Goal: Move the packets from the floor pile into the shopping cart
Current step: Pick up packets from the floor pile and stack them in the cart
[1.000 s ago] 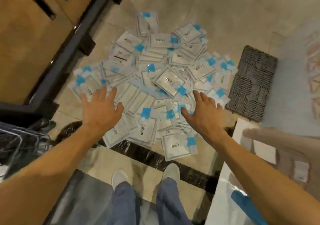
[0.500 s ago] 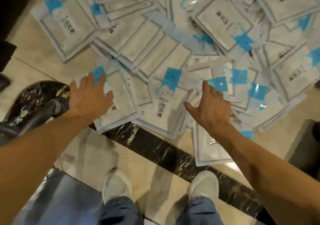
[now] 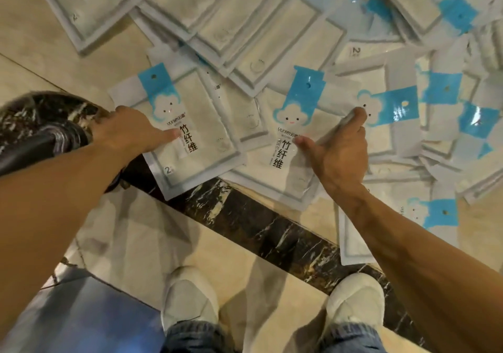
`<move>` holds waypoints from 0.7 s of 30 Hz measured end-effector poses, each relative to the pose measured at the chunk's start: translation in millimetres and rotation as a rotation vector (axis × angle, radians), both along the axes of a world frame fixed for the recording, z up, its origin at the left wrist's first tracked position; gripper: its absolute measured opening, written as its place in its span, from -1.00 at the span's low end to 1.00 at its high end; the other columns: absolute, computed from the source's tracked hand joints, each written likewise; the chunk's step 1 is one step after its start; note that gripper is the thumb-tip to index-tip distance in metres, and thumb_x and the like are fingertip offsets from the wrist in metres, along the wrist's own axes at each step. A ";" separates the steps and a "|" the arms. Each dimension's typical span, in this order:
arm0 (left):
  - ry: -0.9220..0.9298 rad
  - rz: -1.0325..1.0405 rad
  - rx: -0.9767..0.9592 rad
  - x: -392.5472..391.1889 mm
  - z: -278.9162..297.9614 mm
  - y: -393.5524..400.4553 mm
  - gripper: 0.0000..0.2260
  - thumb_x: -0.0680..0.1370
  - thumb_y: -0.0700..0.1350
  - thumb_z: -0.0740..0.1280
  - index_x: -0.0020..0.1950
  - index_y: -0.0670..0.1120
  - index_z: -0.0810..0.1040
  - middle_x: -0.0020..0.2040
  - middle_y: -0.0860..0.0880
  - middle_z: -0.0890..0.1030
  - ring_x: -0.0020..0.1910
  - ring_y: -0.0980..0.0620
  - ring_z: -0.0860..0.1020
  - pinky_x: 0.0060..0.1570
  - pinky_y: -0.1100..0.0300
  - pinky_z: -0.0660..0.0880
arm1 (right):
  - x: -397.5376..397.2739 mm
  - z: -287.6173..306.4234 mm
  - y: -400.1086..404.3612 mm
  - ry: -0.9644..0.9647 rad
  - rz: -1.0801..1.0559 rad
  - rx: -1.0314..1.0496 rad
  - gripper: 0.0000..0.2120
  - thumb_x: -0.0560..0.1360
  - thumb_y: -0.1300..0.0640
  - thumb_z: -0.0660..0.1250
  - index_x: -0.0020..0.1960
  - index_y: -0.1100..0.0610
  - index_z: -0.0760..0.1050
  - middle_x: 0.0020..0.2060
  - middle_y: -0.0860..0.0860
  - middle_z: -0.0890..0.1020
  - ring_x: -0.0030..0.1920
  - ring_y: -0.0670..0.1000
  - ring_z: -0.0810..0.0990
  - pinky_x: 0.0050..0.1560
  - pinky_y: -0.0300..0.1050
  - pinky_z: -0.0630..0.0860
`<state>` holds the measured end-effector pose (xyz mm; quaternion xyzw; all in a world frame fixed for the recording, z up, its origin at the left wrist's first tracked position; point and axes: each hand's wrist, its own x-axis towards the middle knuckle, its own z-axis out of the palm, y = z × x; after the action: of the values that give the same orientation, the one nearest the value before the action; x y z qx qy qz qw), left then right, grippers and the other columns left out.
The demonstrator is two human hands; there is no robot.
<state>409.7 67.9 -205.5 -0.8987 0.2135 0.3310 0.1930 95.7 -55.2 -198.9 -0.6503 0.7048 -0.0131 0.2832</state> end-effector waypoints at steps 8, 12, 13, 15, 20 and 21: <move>0.114 0.598 -0.424 -15.7 -22.2 5.5 0.54 -0.28 0.43 0.61 0.53 -0.26 0.15 0.41 -0.20 0.48 0.41 -0.18 0.45 0.40 -0.10 0.41 | -18.4 12.3 -12.9 -0.221 -0.304 0.120 -0.25 0.28 -0.08 0.70 0.26 0.18 0.40 0.18 0.10 0.63 0.16 0.13 0.61 0.07 -0.01 0.58; 0.228 0.850 -0.609 -45.7 -11.1 2.5 -0.08 0.08 0.13 0.73 0.33 -0.18 0.50 0.25 -0.12 0.61 0.18 -0.09 0.59 0.23 0.01 0.56 | -35.4 11.2 -16.5 -0.294 -0.423 0.180 -0.50 0.28 -0.02 0.70 0.07 0.13 0.55 0.05 0.06 0.70 0.03 0.07 0.69 0.04 0.02 0.67; 0.210 0.899 -0.619 -50.1 -10.0 1.4 -0.13 0.19 0.10 0.71 0.38 -0.18 0.46 0.29 -0.09 0.58 0.23 -0.09 0.56 0.27 0.01 0.53 | -41.0 12.0 -16.7 -0.366 -0.455 0.191 -0.54 0.30 0.03 0.70 0.06 0.14 0.58 0.01 0.04 0.72 -0.01 0.07 0.72 0.01 0.03 0.69; 0.224 0.994 -0.641 -55.6 -9.6 2.9 0.09 0.06 0.23 0.71 0.46 -0.15 0.38 0.31 0.00 0.52 0.26 -0.07 0.51 0.31 -0.02 0.49 | -52.7 18.4 -16.4 -0.543 -0.511 0.204 -0.64 0.37 0.17 0.65 0.09 0.15 0.60 -0.07 0.00 0.74 -0.09 0.02 0.75 -0.10 -0.06 0.71; 0.225 1.122 -0.934 -68.8 14.3 13.3 -0.41 0.38 0.07 0.60 0.33 -0.01 0.47 0.14 0.07 0.63 0.08 0.04 0.64 0.14 0.02 0.60 | -79.2 44.4 -20.8 -0.744 -0.584 0.200 -0.70 0.51 0.30 0.51 0.18 0.19 0.51 -0.04 -0.01 0.75 -0.04 0.02 0.76 -0.05 -0.04 0.71; 0.215 1.094 -0.965 -75.4 25.0 11.6 -0.57 0.49 0.01 0.54 0.28 0.01 0.47 0.09 0.10 0.62 0.04 0.09 0.63 0.10 0.07 0.60 | -82.5 53.2 -23.2 -0.751 -0.587 0.209 -0.72 0.51 0.30 0.50 0.15 0.18 0.50 -0.06 -0.02 0.75 -0.05 0.02 0.77 -0.09 -0.05 0.71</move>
<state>334.3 79.5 -180.5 -0.8242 -0.1255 0.3354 -0.4387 13.2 -78.4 -145.7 -0.3426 0.7051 -0.2552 0.5660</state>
